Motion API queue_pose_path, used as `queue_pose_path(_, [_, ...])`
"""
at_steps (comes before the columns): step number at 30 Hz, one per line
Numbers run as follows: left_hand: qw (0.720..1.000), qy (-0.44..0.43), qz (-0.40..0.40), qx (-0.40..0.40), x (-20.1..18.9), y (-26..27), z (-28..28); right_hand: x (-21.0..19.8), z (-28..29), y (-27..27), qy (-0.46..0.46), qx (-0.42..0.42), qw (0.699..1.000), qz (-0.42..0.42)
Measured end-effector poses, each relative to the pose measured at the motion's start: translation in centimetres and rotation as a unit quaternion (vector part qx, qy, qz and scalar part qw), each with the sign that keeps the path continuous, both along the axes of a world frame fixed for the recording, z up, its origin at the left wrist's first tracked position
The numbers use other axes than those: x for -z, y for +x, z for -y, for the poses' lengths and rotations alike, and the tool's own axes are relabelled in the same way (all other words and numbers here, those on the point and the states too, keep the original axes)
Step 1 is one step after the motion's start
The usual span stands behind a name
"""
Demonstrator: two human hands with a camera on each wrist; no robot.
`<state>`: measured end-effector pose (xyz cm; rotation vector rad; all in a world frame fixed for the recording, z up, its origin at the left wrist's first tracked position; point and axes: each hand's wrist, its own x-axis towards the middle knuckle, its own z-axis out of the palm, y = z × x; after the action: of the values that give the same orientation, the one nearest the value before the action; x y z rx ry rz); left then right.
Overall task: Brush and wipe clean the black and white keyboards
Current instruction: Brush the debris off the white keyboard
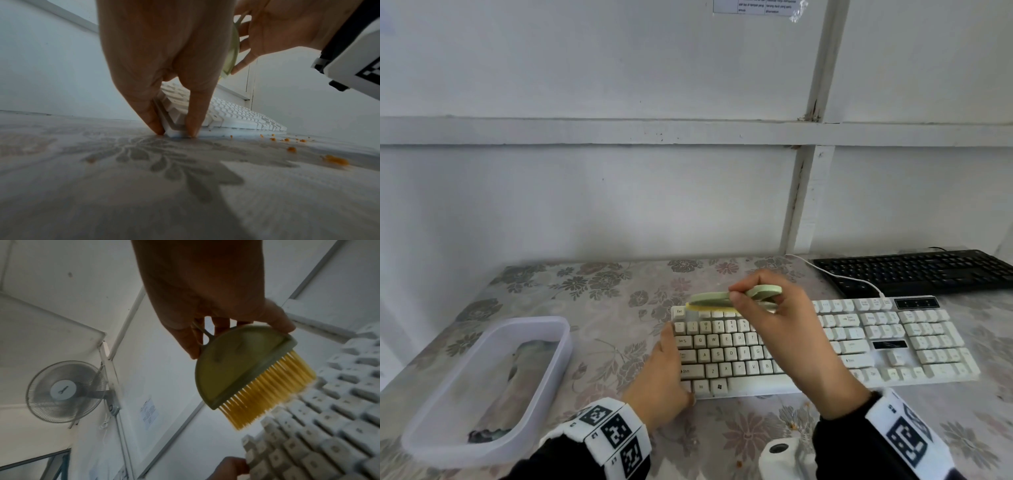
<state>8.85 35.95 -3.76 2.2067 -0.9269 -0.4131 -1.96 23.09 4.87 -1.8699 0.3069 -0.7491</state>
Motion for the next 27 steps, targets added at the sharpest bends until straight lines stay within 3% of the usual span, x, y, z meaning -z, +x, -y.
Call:
queue_pose_path(7, [1.000, -0.009, -0.010, -0.010, 0.5, 0.4, 0.1, 1.3, -2.8, 1.9, -0.102, 0.046, 0.993, -0.047])
queue_pose_path(14, [1.000, 0.001, -0.003, -0.011, 0.3, 0.2, 0.2, 1.6, -1.8, 1.1, -0.105, 0.082, 0.989, -0.059])
queue_pose_path(20, [1.000, 0.017, -0.006, -0.007, 0.7, 0.5, 0.2, 1.3, 0.1, -0.1, -0.117, 0.171, 0.976, -0.061])
queue_pose_path(23, [1.000, 0.006, -0.006, -0.004, 0.7, 0.4, 0.1, 0.9, -0.2, -0.4, -0.121, 0.148, 0.981, -0.028])
queue_pose_path(27, [1.000, -0.012, 0.006, -0.004, 0.9, 0.5, 0.1, 0.6, -2.5, 0.6, -0.090, 0.058, 0.994, -0.003])
